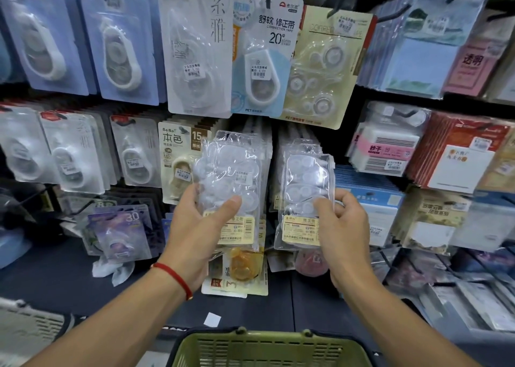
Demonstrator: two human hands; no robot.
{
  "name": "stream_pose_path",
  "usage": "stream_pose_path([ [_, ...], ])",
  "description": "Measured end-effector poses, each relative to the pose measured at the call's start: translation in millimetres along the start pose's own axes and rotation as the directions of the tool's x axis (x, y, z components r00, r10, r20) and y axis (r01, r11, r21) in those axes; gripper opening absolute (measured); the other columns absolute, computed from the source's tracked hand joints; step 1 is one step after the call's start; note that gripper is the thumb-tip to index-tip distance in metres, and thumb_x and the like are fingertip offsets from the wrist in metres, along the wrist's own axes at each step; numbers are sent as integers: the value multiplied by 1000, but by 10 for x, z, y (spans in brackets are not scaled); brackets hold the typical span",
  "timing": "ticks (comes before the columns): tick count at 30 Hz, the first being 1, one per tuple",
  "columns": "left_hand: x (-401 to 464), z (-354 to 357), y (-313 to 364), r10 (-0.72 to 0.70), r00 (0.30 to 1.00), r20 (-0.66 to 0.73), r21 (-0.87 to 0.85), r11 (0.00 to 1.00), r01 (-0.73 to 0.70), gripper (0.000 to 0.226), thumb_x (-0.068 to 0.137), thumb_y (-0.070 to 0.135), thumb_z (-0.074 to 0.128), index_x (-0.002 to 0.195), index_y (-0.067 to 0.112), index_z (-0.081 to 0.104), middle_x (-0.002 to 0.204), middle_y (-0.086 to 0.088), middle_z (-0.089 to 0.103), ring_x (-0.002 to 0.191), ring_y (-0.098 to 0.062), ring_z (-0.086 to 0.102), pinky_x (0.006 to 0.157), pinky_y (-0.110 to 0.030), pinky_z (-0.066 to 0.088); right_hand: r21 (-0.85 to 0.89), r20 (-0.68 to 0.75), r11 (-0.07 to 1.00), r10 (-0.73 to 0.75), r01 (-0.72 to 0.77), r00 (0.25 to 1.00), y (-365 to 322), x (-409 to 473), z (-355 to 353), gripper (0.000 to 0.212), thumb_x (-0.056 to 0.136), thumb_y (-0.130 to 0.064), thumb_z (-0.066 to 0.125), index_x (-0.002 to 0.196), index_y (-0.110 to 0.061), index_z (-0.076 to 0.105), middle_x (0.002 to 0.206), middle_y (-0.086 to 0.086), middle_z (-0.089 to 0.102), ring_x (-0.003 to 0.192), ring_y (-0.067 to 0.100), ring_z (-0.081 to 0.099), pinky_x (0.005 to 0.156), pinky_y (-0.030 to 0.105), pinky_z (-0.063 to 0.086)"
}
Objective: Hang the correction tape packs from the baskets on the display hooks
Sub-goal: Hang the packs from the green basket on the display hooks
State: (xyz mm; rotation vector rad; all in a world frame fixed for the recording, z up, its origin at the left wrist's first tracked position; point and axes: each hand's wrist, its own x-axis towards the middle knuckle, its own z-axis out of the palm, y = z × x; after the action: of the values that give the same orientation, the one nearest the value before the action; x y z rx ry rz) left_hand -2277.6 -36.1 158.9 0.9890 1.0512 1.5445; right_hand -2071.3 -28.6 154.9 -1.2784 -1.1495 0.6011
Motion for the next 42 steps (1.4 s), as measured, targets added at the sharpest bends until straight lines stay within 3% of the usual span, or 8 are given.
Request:
stream_pose_path([
  [4, -3, -2, 8, -6, 1000, -12, -2, 1000, 6, 91, 69, 34, 90, 150, 23, 49, 144, -4, 65, 130, -31, 63, 113, -59, 47, -69, 14, 998, 11, -10, 1000, 38, 38, -29, 10, 100, -32, 62, 108, -26, 65, 84, -2, 73, 66, 14, 63, 66, 41, 53],
  [7, -4, -5, -12, -39, 999, -21, 5, 999, 39, 75, 75, 30, 91, 141, 25, 56, 131, -4, 73, 120, -34, 69, 106, -63, 51, -295, 23, 950, -101, 104, 995, 46, 30, -58, 38, 102, -35, 62, 138, -26, 52, 126, -15, 58, 110, -3, 57, 96, 26, 48],
  [11, -17, 26, -105, -30, 1000, -8, 53, 998, 31, 44, 82, 14, 88, 113, 33, 63, 106, -2, 81, 97, -28, 79, 87, -52, 62, -273, 203, 935, -175, 227, 963, 5, -33, -10, 25, 99, -39, 67, 123, -37, 60, 120, -16, 63, 108, -1, 60, 90, 19, 47],
  [16, -106, 123, -161, -33, 992, 123, 62, 998, 26, 58, 73, 13, 92, 122, 21, 61, 106, -1, 82, 97, -21, 80, 79, -35, 64, -134, 433, 985, -37, 104, 901, 7, -210, 99, 40, 83, -76, 59, 104, -43, 68, 100, -12, 76, 91, 10, 72, 83, 47, 61],
  [24, -88, 141, -148, -37, 984, 177, 9, 999, 36, 60, 72, 29, 85, 125, 15, 60, 111, -10, 80, 97, -32, 79, 71, -44, 66, 20, 325, 999, -47, 43, 945, 21, -158, 59, 6, 103, -29, 66, 101, -29, 71, 102, -6, 80, 94, 12, 77, 88, 42, 62],
  [30, -37, 88, -144, -14, 982, 190, 22, 1000, 10, 56, 75, 29, 82, 124, 14, 61, 112, -6, 80, 104, -25, 78, 80, -32, 64, 54, 311, 998, -34, 18, 950, -14, -158, 9, 16, 101, -42, 60, 106, -27, 60, 98, -2, 81, 90, 18, 79, 86, 54, 62],
  [36, -16, 65, -150, 31, 993, 115, 60, 997, -38, 40, 83, 26, 80, 120, 19, 64, 110, -6, 80, 103, -30, 77, 96, -60, 59, 46, 161, 998, -54, 47, 985, -49, -138, 2, 11, 98, -50, 52, 95, -40, 55, 82, 8, 74, 69, 33, 69, 63, 54, 54],
  [42, 68, -9, -163, 105, 994, 24, 129, 986, -107, 27, 93, 18, 78, 116, 28, 66, 108, 1, 80, 104, -24, 77, 96, -59, 59, 22, 1, 1000, -6, 6, 1000, -9, -20, -53, 11, 106, -40, 52, 101, -32, 57, 89, 17, 73, 64, 30, 58, 65, 51, 52],
])
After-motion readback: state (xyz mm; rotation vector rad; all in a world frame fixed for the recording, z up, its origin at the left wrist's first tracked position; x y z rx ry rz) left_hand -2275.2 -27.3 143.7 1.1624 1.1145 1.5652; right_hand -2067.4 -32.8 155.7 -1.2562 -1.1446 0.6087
